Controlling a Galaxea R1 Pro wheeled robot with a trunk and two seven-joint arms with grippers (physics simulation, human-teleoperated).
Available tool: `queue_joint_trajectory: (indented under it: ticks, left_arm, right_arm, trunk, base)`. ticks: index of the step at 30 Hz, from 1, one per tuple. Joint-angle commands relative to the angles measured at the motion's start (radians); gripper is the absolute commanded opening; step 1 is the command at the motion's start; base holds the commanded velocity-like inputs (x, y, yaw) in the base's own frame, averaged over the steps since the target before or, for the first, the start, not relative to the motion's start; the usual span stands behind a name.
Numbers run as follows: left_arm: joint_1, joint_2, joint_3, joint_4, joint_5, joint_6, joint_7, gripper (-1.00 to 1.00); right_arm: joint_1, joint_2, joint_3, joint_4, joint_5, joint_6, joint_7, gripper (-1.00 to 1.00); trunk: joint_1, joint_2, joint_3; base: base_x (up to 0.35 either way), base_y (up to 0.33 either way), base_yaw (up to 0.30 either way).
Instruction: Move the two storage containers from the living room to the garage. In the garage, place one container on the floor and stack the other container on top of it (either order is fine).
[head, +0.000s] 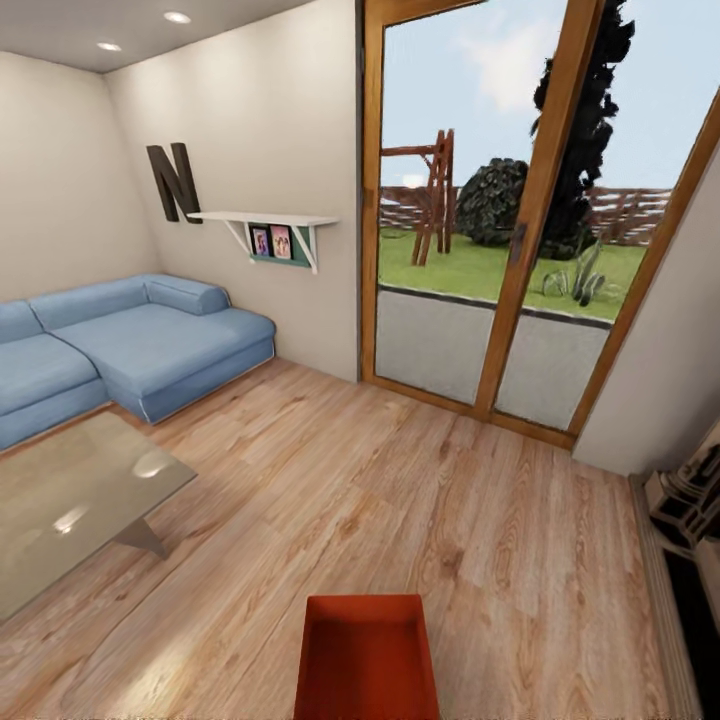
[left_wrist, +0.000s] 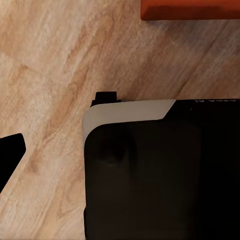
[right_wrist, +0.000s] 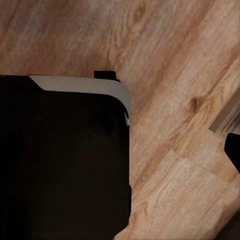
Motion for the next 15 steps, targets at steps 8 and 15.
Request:
queue_joint_trajectory:
  ticks: [8,15]
  left_arm:
    - [-0.001,0.000,0.001,0.001,-0.001,-0.004,-0.002,1.00]
    - [-0.001,-0.001,0.001,0.001,-0.001,-0.004,-0.002,1.00]
  right_arm:
    - [-0.001,0.002,0.008,0.003,-0.007,-0.003,0.000,1.00]
    - [-0.001,0.002,0.009,0.003,-0.006,-0.002,0.000,1.00]
  trunk:
    - [0.000,-0.001,-0.014]
    - [0.000,-0.001,-0.025]
  base:
    - [0.000,0.000,0.000]
    - [0.000,0.000,0.000]
